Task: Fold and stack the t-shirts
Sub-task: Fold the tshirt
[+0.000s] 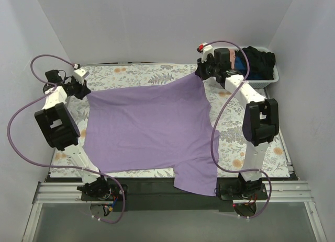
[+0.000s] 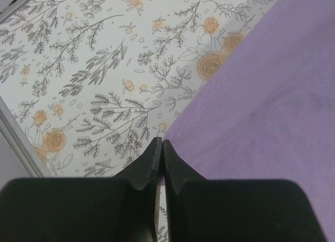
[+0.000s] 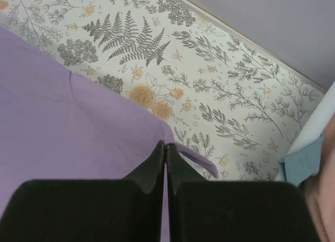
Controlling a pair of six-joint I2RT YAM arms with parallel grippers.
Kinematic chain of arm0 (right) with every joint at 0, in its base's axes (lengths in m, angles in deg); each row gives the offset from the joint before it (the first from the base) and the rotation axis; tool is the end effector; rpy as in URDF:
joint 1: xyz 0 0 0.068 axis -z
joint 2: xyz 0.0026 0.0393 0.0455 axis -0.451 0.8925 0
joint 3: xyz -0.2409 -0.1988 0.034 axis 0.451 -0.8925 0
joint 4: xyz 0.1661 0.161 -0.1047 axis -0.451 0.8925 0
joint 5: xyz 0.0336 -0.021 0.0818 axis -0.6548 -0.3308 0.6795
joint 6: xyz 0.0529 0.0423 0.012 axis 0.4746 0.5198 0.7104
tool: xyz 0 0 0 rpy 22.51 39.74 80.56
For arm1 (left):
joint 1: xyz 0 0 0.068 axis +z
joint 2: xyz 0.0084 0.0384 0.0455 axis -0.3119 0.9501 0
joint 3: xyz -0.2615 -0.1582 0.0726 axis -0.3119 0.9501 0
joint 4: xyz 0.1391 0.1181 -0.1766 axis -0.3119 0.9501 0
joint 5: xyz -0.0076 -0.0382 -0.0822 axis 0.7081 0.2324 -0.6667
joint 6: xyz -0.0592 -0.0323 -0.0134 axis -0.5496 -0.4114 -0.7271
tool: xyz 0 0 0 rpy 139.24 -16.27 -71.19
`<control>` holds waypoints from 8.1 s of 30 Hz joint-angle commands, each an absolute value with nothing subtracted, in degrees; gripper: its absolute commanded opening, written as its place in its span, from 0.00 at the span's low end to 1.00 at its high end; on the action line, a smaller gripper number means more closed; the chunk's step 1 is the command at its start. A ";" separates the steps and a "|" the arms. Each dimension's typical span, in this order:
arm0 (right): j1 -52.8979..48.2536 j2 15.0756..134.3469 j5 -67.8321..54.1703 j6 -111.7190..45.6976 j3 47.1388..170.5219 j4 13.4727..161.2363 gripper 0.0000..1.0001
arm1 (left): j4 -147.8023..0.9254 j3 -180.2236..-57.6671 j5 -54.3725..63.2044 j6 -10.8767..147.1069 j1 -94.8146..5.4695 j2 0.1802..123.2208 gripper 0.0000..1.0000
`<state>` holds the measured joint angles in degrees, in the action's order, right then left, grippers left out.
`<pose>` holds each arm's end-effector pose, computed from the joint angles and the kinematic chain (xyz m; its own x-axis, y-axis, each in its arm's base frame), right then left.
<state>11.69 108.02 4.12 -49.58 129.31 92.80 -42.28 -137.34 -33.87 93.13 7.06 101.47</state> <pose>0.4837 0.1491 0.3232 -0.3024 -0.2481 -0.9203 -0.5874 0.8089 -0.0250 0.4308 0.1585 0.2565 -0.6865 -0.1469 -0.7121 0.2625 0.8632 -0.4312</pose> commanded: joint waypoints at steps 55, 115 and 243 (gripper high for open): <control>5.45 80.99 0.03 -52.66 92.97 98.01 0.01 | -39.77 -111.82 -31.80 120.91 12.68 82.18 0.00; 13.71 100.95 9.00 -49.23 105.62 114.88 0.46 | -49.89 -146.62 -24.24 44.19 -43.57 114.53 0.38; 2.20 86.53 20.25 -88.17 98.15 138.08 0.53 | -44.53 -108.04 -33.29 90.42 -45.86 83.51 0.07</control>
<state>3.49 88.33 19.29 -85.15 98.54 134.29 -44.37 -108.82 -34.17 88.36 -45.70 87.98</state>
